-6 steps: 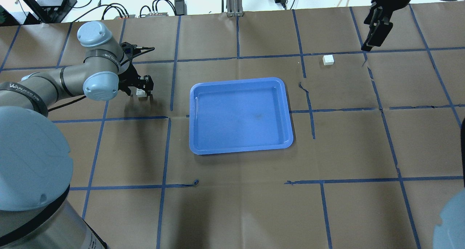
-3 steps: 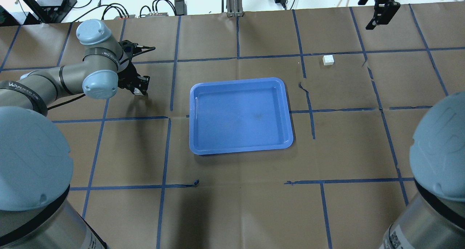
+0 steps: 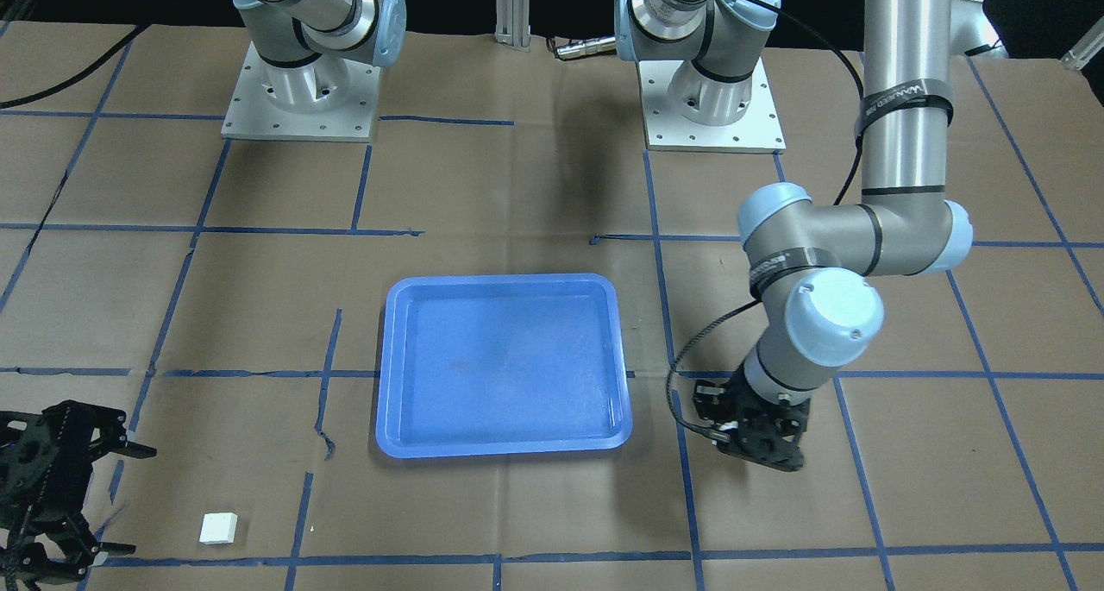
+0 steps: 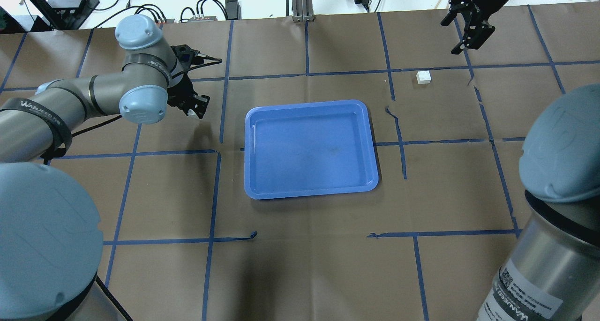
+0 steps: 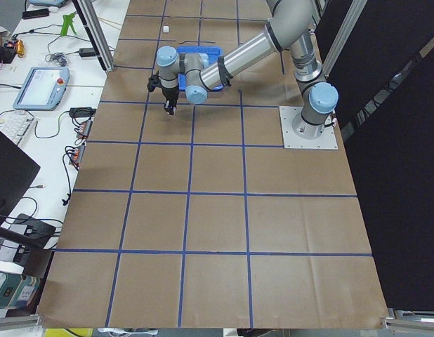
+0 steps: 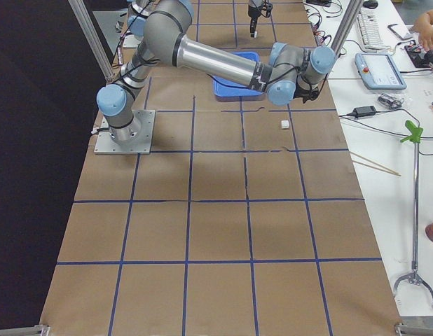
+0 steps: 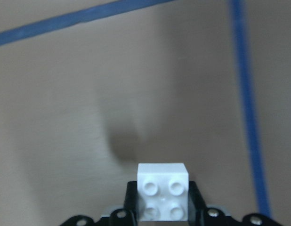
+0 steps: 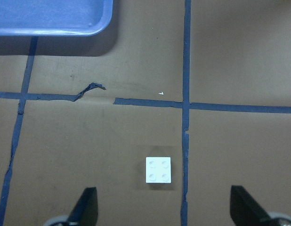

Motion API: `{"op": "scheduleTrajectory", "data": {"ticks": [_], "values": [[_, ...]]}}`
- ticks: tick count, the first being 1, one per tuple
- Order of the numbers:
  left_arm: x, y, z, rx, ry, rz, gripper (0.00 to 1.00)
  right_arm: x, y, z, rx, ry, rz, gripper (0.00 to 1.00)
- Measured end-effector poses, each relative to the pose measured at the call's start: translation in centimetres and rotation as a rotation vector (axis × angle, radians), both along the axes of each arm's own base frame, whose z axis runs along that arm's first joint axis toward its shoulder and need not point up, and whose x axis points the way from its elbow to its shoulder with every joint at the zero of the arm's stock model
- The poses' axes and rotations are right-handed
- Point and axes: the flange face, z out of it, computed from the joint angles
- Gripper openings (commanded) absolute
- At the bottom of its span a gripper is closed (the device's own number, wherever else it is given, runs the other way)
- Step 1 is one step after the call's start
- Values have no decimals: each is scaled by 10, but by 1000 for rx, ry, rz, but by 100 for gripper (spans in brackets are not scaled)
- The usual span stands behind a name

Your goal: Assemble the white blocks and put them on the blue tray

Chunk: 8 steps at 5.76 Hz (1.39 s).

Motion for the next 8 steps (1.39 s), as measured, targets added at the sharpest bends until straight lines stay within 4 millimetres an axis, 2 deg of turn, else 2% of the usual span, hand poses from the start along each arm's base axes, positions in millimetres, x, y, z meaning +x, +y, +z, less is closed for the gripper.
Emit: {"op": "scheduleTrajectory", "data": {"ticks": [1,2,3,4,5,6,7,8], "values": [[-66,20,8,20,-4,-153,8,-11,-2,-26,-12,-52,-6,100],[-124,43,15,30,-13,-347,8,-16,0,-56,-34,-87,-8,100],[-168,64,17,33,-22,-584,8,-17,3,-81,-50,-114,-12,100],[-199,82,15,36,-25,-813,8,-16,4,-101,-51,-128,-13,100],[-218,93,5,46,-22,-972,8,-16,3,-121,-46,-143,-2,100],[-228,99,-8,61,-17,-1065,8,-15,2,-132,-45,-156,14,100],[-233,102,-18,72,-12,-1120,9,-15,3,-138,-40,-161,20,93],[-235,103,-29,76,-9,-1140,23,-14,4,-143,-33,-164,22,76]]}}
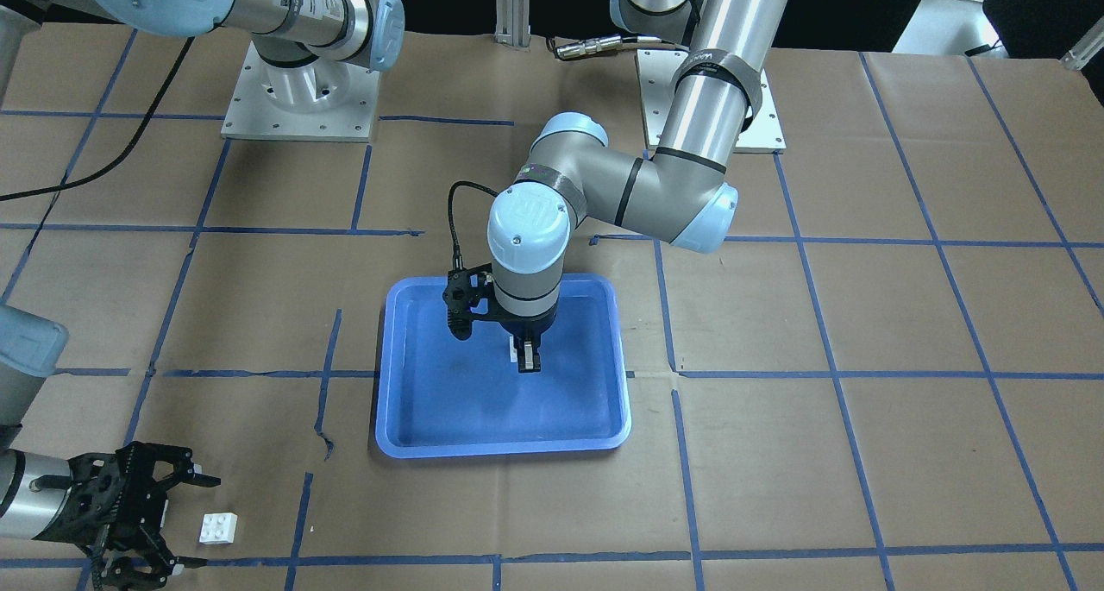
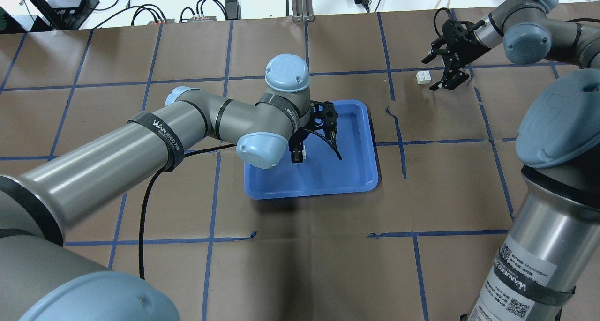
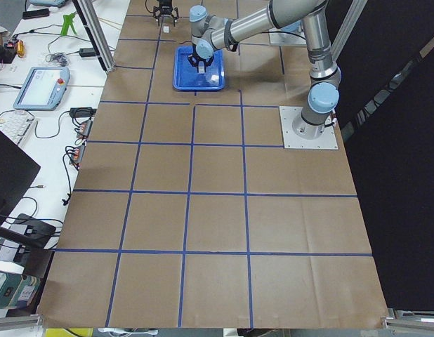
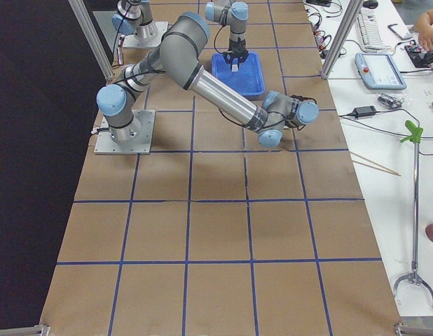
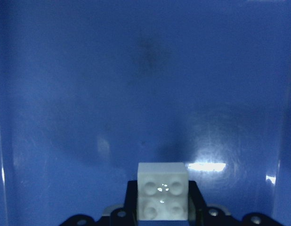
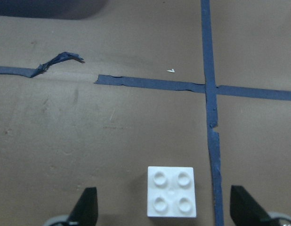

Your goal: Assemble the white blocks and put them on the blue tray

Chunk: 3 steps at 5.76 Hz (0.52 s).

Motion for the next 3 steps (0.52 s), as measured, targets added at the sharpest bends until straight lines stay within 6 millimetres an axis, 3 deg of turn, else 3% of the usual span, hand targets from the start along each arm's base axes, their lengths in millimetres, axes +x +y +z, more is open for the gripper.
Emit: {"op": "scheduleTrajectory", "data": {"ticks": [1,2,3], "values": [[0,1,-9,-3,2,-3,99,1,1,-3,4,-2,2,54],[0,4,-15,0,1,-1,100,1,1,-5,4,-3,3,39],[1,6,-15,2,0,0,100,0,0,-5,-1,-3,10,34]]}}
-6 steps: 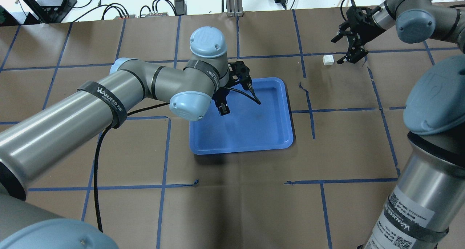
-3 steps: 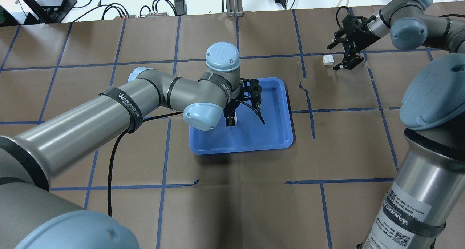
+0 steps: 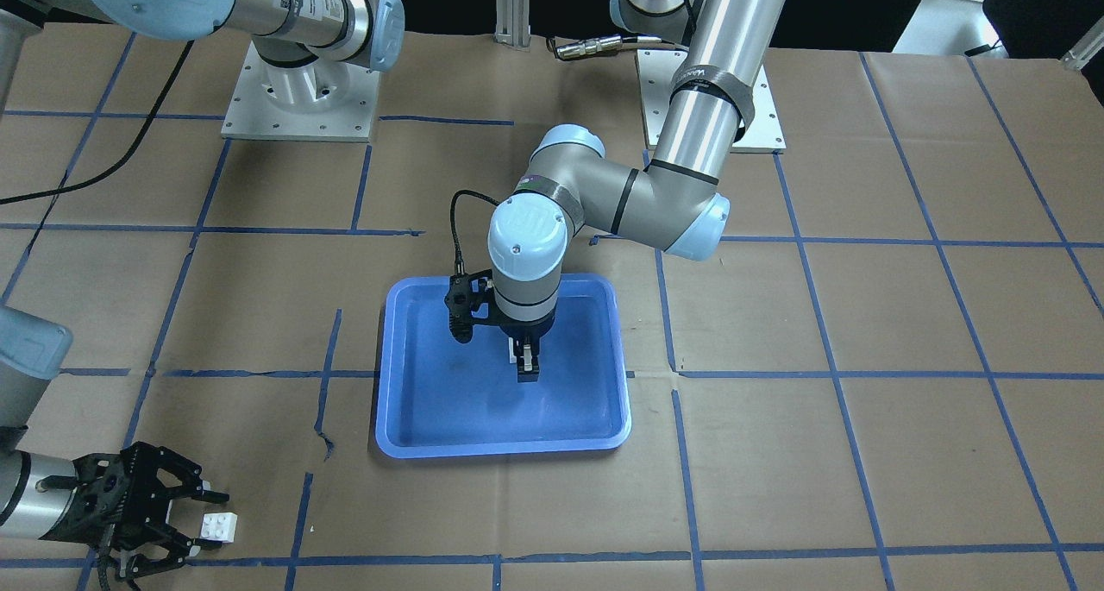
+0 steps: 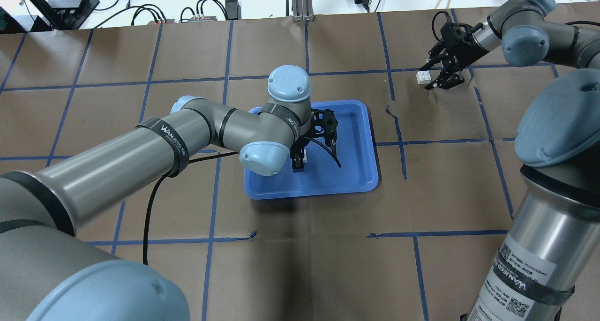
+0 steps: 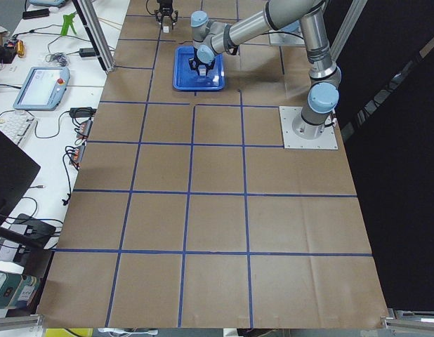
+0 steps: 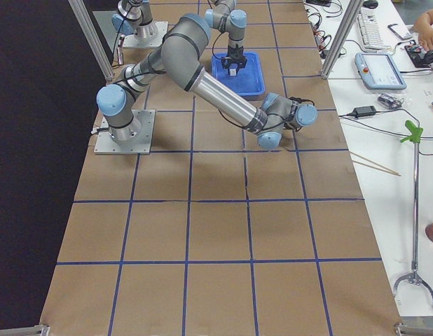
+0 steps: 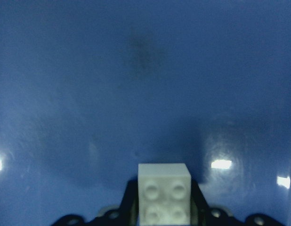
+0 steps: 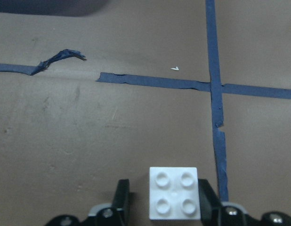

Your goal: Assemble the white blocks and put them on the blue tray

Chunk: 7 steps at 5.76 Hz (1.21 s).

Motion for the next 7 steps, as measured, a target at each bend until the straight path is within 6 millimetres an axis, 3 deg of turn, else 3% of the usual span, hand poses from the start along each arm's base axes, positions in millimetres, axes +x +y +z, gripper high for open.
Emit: {"op": "scheduleTrajectory", "data": {"ticks": [1,2,3,5,6,7], "values": [[0,0,12,-17,4,0,100,0,0,0,-9,0,13,33],[0,1,43,-45,12,0,100,-1,-1,3,-20,0,21,33],[5,7,86,-57,16,7,100,-1,-2,12,-33,4,23,33],[55,33,193,-35,4,155,100,1,1,65,-76,28,15,33],[79,48,235,-40,4,259,100,8,12,97,-79,31,7,31],[97,57,265,-70,9,347,100,19,30,121,-63,26,1,31]]}}
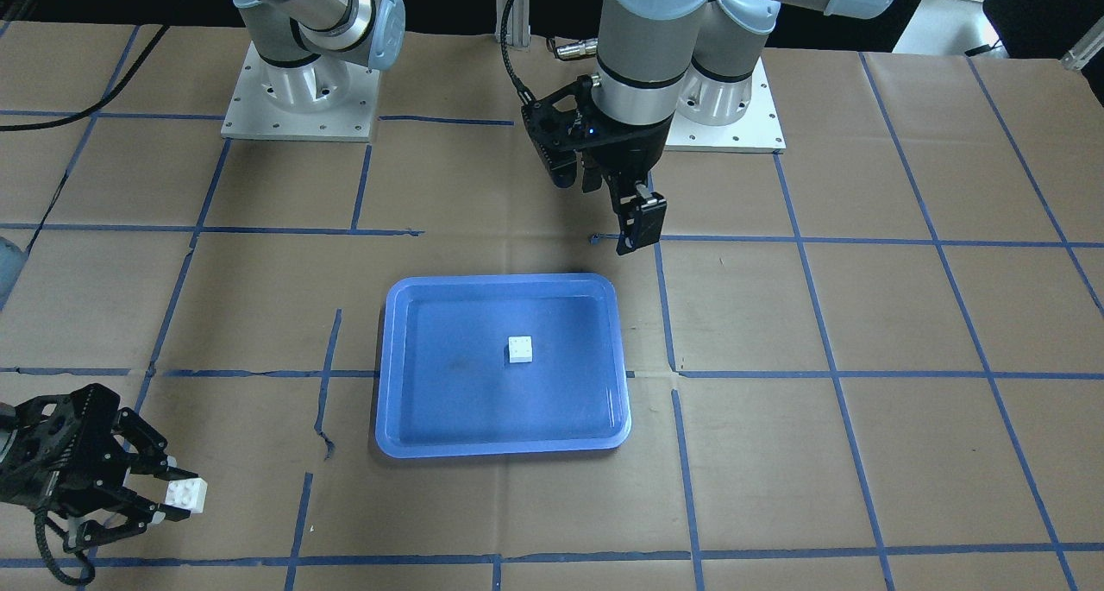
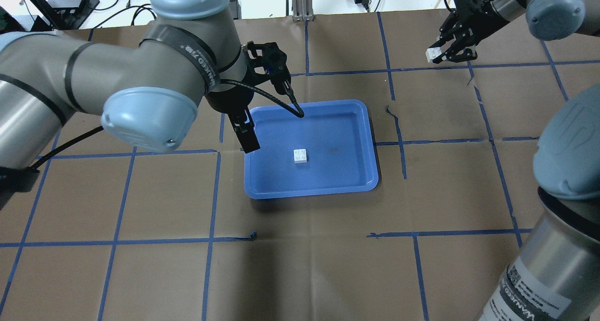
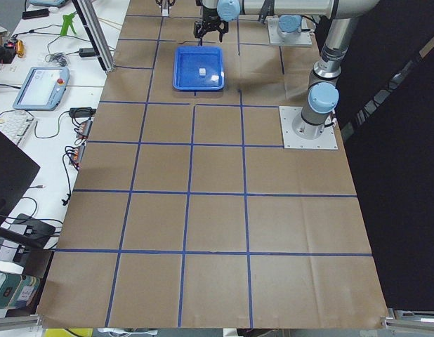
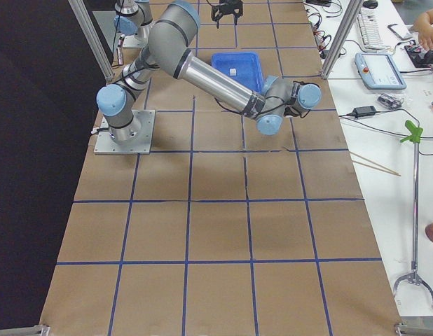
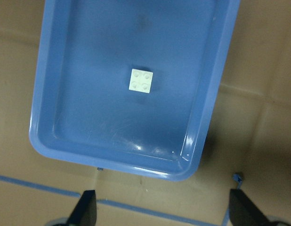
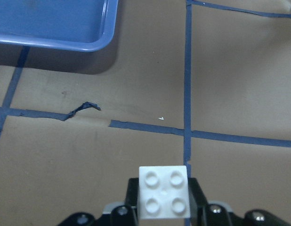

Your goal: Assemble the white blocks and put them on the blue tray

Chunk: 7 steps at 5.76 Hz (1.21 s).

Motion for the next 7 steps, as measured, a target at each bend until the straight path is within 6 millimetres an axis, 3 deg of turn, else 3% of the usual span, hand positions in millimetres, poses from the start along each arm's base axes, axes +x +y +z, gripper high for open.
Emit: {"op": "scheduleTrajectory", "data": {"ticks": [1,3,5,7], "values": [[20,2,17,-19,-5,118,100,20,28,12,26,-9,-8,31],[54,13,49,-64,-3,461,100,84,94,15,49,-33,-45,32],[73,20,70,-121,25,832,100,172,151,-8,30,-35,-97,32],[80,22,79,-141,46,973,100,245,202,-45,-16,-63,-186,32]]}}
